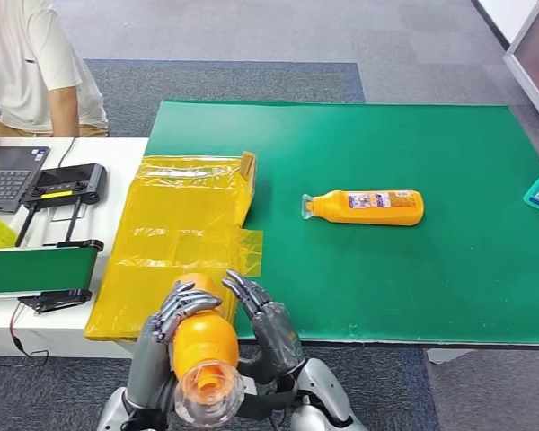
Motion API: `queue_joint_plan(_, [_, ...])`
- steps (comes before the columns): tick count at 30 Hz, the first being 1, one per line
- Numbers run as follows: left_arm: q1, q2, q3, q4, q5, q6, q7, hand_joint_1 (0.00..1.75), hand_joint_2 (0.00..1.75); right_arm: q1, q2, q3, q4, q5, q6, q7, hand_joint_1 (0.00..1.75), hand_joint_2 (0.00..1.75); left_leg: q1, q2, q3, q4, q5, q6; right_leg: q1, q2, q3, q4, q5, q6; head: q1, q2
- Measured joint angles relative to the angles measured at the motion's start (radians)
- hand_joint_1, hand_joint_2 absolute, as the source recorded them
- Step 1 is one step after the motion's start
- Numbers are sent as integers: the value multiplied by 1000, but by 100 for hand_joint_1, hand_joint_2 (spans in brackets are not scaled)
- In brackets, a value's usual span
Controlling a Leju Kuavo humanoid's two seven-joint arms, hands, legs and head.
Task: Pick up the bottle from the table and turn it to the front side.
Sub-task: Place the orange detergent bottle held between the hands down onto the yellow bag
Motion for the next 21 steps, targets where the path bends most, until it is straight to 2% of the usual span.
queue_joint_plan(6, [33, 9, 46, -56, -253, 214, 73, 175, 175, 21, 14, -52, 3, -30, 31, 3, 0, 175, 0, 0, 0, 0, 0, 0, 0, 0, 0, 0, 0, 0, 0, 0])
queue_joint_plan(9, [46, 10, 99, -77, -371, 274, 126, 175, 175, 28, 17, -66, 1, -38, 39, 0, 0, 175, 0, 0, 0, 0, 0, 0, 0, 0, 0, 0, 0, 0, 0, 0])
queue_joint_plan(14, [16, 13, 246, -33, -355, 267, 165, 175, 175, 38, 19, -80, -18, -54, 54, -16, 0, 175, 0, 0, 0, 0, 1, -1, 0, 0, 0, 0, 0, 0, 0, 0])
queue_joint_plan(18, [-76, 28, 393, 111, -278, 190, 140, 175, 175, 40, 19, -82, -34, -62, 76, -33, 0, 175, 0, 0, 0, 0, 3, -3, 1, 0, -1, 0, 2, -2, 0, 0])
queue_joint_plan(21, [-164, 45, 482, 247, -287, 146, 129, 175, 175, 40, 19, -81, -46, -67, 92, -41, 0, 175, 1, 0, 0, 0, 5, -4, 1, 0, -1, 0, 3, -3, 0, 0])
